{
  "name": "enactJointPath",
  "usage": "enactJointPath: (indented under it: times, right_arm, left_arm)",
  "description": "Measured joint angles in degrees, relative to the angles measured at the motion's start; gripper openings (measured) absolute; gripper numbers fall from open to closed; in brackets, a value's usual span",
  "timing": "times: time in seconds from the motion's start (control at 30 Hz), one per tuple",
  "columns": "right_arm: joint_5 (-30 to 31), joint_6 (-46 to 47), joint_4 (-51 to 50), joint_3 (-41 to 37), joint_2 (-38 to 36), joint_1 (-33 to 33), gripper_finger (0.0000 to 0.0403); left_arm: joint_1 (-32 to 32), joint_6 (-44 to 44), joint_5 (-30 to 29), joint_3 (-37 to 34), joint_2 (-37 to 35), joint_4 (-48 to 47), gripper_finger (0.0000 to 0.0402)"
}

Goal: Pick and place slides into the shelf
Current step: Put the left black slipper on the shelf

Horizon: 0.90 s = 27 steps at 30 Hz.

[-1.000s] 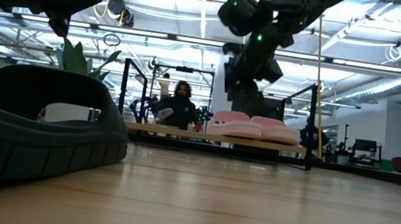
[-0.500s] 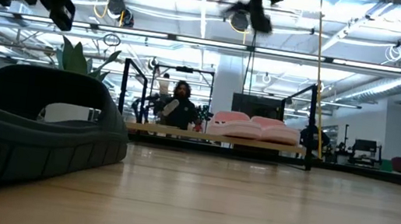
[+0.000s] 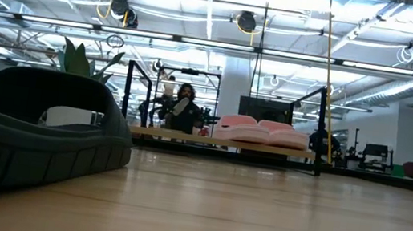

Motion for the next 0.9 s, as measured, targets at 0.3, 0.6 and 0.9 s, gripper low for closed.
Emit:
enactJointPath:
  times: [0.3,0.6,0.9]
  right_arm:
    - [-9.4,-5.9,-1.8,0.0,-3.5,4.4,0.011]
    - [-9.4,-5.6,-3.1,0.0,-3.6,6.3,0.011]
    - [-9.5,-5.2,-3.5,0.0,-3.8,10.2,0.011]
  left_arm:
    - [-6.8,-7.0,-3.1,9.9,4.8,1.2,0.0088]
    - [-17.3,-7.5,-5.4,17.4,13.1,-6.8,0.0088]
    - [-36.0,-14.4,-25.6,32.1,33.1,-12.2,0.0088]
